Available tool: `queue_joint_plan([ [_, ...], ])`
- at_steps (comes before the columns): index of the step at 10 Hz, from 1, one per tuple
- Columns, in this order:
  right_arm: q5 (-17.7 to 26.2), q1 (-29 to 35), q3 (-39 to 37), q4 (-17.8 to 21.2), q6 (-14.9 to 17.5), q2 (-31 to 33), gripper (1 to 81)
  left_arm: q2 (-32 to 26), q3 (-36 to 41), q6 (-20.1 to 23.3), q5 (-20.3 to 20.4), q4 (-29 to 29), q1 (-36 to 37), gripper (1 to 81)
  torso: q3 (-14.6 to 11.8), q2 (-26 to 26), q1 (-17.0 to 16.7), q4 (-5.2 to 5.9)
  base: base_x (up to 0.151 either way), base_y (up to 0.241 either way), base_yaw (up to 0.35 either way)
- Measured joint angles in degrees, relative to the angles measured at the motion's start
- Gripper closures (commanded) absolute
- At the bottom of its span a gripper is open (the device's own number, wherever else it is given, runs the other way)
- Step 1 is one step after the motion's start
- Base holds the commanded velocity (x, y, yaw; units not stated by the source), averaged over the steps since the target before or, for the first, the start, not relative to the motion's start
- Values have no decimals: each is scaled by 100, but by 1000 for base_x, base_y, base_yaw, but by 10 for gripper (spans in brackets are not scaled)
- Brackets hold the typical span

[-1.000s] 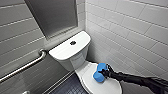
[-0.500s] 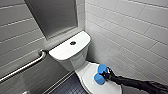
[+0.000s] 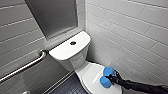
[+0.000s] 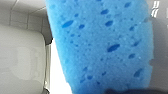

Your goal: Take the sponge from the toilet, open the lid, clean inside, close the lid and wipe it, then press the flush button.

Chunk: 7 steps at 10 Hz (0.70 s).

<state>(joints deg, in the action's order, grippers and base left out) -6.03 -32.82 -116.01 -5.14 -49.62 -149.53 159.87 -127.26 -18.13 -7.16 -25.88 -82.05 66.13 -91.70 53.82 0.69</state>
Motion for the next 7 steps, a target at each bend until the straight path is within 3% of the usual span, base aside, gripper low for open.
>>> queue_joint_plan([
  [5,-1091,-902,564,0,-40,706,811,-16,20,5,7,0,-2,10,0,-2,0,0,0,0,0],
  [7,-1340,-1246,890,-4,-40,1130,811,-17,44,5,7,0,-2,10,0,-5,0,0,0,0,0],
])
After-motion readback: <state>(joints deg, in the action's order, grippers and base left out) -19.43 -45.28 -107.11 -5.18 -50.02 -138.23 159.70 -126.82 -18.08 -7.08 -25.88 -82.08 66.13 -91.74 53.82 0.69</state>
